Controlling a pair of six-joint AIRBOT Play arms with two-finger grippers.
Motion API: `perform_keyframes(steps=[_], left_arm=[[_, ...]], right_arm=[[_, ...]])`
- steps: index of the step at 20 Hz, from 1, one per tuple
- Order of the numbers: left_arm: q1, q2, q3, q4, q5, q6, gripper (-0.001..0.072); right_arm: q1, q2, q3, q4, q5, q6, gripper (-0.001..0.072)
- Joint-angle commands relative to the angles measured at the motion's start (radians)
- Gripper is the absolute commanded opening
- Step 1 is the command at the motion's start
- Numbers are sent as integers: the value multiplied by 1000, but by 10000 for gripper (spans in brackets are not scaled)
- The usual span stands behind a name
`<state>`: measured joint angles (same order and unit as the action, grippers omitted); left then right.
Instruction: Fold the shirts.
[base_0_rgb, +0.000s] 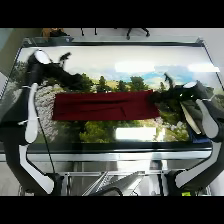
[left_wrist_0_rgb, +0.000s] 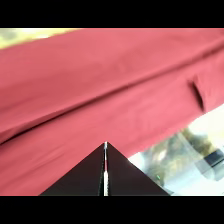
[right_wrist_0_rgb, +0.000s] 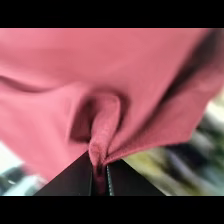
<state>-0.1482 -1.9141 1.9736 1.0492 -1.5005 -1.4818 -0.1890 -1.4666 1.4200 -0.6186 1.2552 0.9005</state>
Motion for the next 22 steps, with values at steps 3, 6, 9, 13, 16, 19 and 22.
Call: perform_keyframes(steps=[3, 6, 9, 13, 16, 19, 22], left_arm=[[-306, -147, 1, -3, 134, -6, 21], [-477, -256, 2, -7, 297, -69, 21], [-579, -324, 5, -91, 388, -79, 21], [-545, -289, 132, -111, 293, -71, 21], [-442, -118, 107, -111, 187, -39, 21], [-296, 116, 33, -111, 56, 6, 21], [-140, 297, 32, -110, -100, 8, 21]], right_arm=[[1, 140, 224, 19, 259, 105, 17], [2, 167, 379, 20, 339, 183, 17], [2, 169, 440, 20, 374, 229, 18], [14, 161, 439, 16, 396, 253, 17], [47, 156, 439, 16, 387, 259, 17], [139, 142, 439, 16, 323, 278, 17], [311, 106, 438, 16, 208, 279, 17]])
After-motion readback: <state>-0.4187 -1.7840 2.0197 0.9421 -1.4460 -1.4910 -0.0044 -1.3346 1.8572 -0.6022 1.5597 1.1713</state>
